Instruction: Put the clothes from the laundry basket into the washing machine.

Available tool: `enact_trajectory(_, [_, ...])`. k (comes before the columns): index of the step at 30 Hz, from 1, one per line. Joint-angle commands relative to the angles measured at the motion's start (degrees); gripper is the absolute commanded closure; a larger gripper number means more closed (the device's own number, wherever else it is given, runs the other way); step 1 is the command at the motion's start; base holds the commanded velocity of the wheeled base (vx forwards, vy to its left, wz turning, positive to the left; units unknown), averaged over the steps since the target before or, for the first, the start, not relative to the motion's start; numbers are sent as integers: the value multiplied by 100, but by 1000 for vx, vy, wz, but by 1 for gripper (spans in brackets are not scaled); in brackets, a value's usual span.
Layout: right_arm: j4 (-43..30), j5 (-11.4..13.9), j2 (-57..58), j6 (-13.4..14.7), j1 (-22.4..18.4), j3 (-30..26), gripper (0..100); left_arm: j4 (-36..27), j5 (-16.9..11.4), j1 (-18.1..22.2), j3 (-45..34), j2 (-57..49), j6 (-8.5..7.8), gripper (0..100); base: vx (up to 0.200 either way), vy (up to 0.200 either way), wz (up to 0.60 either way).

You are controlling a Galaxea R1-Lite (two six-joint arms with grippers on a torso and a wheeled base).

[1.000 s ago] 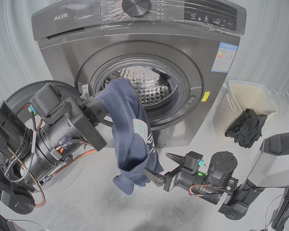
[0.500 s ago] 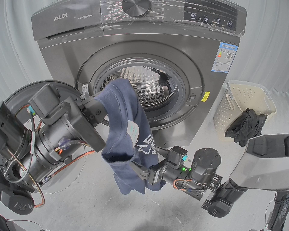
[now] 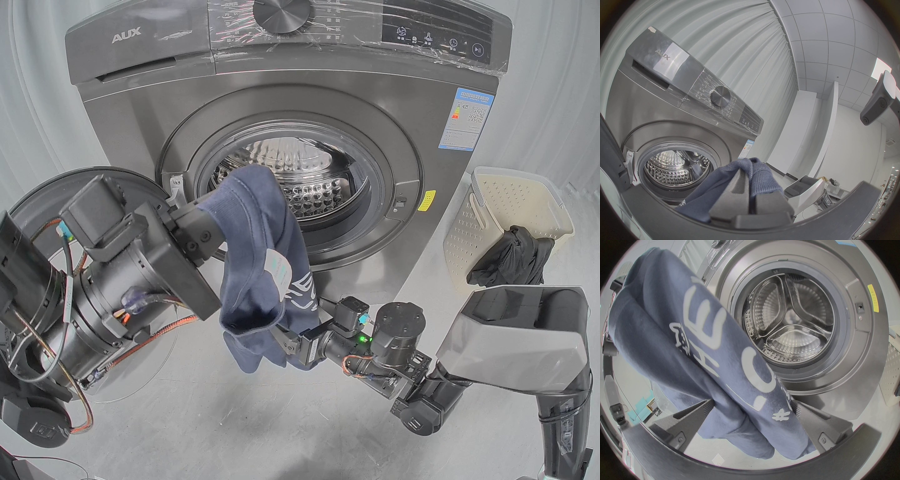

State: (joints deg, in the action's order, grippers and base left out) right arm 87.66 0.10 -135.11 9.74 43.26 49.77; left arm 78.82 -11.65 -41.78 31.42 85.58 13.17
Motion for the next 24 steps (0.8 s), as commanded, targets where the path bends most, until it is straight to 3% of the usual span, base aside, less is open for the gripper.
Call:
enact_trajectory(1, [23, 52, -341, 2, -2, 138, 0, 1, 5, -6, 14, -6, 2, 100, 0, 0, 0])
enact_trajectory(12, [67, 122, -587, -25, 103, 454, 0, 28, 40, 56, 75, 55, 28, 100, 0, 0, 0])
enact_trajectory(13, [67, 122, -604, -25, 103, 445, 100, 28, 49, 64, 84, 47, 28, 100, 0, 0, 0])
enact_trajectory(20, [102, 87, -508, 19, -2, 410, 100, -7, 111, 126, 146, 91, 46, 100, 0, 0, 0])
enact_trajectory(24, [93, 25, -51, 19, -187, 103, 100, -25, 111, 557, 172, 240, 55, 100, 0, 0, 0])
